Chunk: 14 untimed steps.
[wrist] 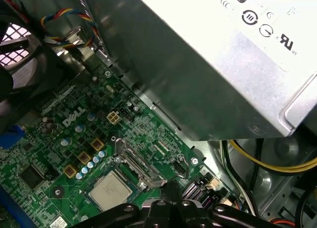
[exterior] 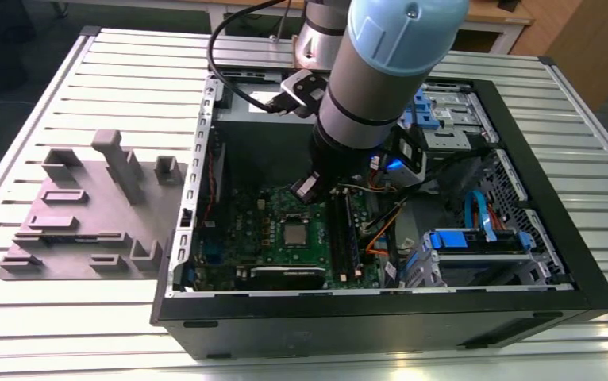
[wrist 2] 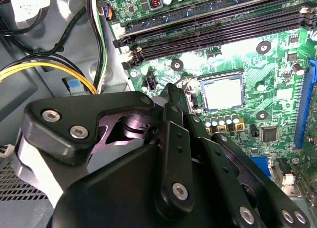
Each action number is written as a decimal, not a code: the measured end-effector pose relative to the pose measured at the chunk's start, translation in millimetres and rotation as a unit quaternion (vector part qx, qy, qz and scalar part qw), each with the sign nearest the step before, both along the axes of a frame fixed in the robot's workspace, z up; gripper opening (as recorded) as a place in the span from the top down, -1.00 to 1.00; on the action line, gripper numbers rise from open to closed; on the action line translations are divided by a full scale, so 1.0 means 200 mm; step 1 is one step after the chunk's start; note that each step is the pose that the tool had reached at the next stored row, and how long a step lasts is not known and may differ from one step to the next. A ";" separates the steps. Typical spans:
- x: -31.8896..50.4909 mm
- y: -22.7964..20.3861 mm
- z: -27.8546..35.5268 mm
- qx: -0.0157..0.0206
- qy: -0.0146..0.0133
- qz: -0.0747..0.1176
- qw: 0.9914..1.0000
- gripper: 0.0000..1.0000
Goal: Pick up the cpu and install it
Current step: 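Close the cpu cover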
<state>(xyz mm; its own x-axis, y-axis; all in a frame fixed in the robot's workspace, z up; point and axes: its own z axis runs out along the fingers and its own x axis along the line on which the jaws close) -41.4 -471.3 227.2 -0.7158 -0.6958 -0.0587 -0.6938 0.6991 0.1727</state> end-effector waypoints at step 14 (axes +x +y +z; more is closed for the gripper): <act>0.002 -0.006 0.000 0.000 0.000 0.025 1.000 0.80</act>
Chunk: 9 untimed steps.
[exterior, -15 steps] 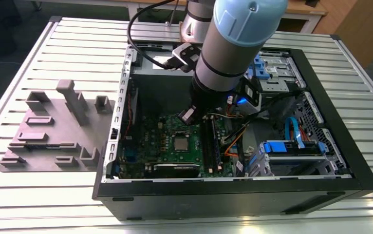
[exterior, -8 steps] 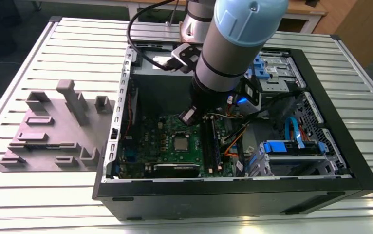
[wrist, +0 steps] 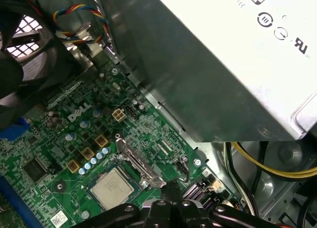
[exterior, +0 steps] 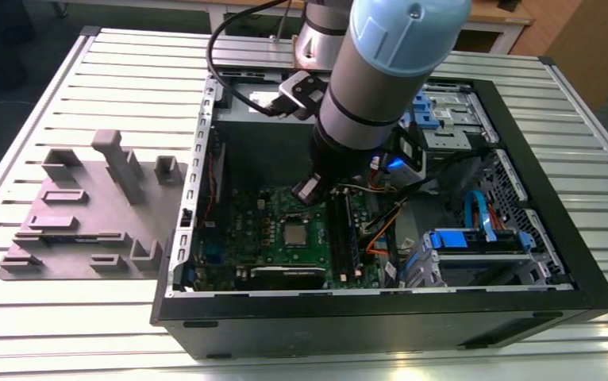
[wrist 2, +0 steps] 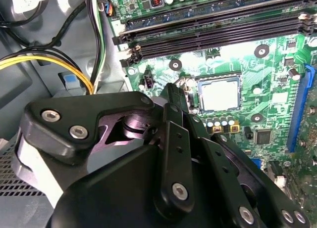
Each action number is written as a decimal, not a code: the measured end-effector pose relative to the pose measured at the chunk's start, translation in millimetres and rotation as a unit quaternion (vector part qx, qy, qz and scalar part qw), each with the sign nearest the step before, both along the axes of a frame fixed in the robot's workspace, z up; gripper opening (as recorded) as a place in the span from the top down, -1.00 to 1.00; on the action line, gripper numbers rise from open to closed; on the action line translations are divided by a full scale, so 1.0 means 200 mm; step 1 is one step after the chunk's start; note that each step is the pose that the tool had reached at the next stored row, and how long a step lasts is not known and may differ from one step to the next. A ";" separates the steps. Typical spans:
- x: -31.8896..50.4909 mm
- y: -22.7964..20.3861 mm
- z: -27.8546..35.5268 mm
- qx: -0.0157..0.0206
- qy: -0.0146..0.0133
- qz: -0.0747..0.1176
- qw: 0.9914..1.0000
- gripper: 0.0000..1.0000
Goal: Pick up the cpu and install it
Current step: 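Close the cpu cover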
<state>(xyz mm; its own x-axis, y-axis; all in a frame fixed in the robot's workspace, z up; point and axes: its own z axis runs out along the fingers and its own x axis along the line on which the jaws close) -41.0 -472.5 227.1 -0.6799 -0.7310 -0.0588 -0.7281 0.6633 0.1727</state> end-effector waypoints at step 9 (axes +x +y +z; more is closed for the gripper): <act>0.003 -0.008 0.000 0.000 0.000 0.002 1.000 0.80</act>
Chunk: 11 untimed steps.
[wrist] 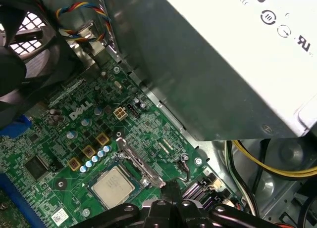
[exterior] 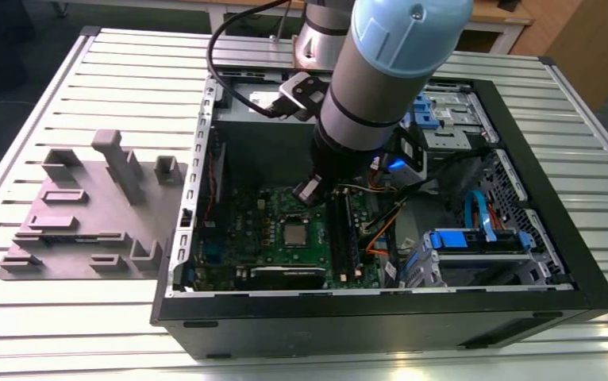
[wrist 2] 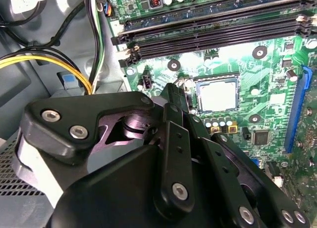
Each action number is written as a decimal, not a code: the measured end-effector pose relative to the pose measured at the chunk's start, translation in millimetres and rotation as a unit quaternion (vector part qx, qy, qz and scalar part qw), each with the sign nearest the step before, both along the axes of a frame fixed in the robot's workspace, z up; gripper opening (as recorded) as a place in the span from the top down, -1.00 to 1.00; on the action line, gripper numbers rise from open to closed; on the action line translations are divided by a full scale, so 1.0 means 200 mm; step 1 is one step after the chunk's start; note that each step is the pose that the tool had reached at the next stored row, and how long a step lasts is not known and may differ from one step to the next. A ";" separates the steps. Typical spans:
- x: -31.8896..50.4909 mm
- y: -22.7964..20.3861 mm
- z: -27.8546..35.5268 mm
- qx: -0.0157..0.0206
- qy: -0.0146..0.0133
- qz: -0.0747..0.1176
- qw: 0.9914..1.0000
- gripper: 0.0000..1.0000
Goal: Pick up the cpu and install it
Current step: 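Close the cpu cover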
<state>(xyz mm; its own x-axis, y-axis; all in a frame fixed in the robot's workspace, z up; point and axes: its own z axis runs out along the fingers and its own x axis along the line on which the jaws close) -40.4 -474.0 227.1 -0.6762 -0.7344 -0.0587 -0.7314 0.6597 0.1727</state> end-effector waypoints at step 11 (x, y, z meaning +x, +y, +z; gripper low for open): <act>0.001 -0.019 0.000 0.000 0.000 0.002 1.000 0.80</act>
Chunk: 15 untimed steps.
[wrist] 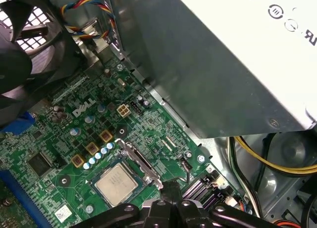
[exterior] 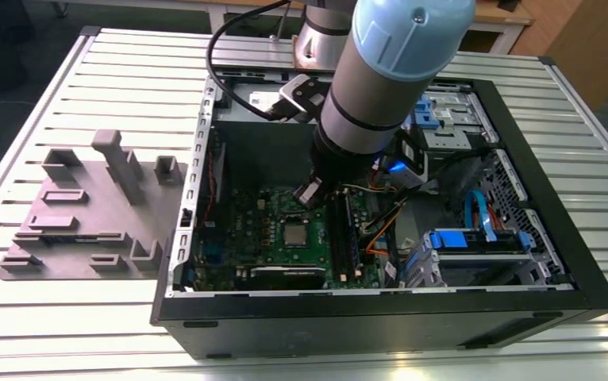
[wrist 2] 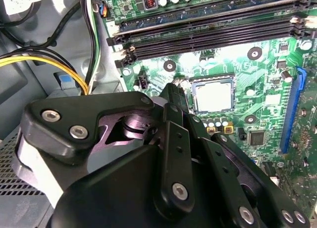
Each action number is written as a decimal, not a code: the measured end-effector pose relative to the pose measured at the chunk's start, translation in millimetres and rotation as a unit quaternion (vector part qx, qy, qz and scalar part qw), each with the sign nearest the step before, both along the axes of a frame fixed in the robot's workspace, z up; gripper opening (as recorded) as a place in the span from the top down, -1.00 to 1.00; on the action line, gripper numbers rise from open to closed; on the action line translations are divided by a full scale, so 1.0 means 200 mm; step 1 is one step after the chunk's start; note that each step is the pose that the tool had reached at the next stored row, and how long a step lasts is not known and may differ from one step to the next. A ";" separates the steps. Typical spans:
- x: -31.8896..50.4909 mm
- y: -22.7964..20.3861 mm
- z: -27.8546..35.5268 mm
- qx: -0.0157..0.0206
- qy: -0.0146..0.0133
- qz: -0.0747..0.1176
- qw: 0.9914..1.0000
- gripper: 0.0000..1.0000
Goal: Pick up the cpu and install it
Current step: 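Close the cpu cover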
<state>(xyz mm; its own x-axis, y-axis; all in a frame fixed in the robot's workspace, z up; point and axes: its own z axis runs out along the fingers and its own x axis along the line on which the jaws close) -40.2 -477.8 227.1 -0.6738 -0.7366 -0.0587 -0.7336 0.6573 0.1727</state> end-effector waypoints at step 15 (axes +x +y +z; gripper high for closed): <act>0.006 -0.035 -0.001 0.000 0.000 0.000 1.000 0.80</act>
<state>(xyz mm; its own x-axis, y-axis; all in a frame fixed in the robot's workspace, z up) -39.0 -484.8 226.9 -0.6734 -0.7369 -0.0587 -0.7339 0.6569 0.1727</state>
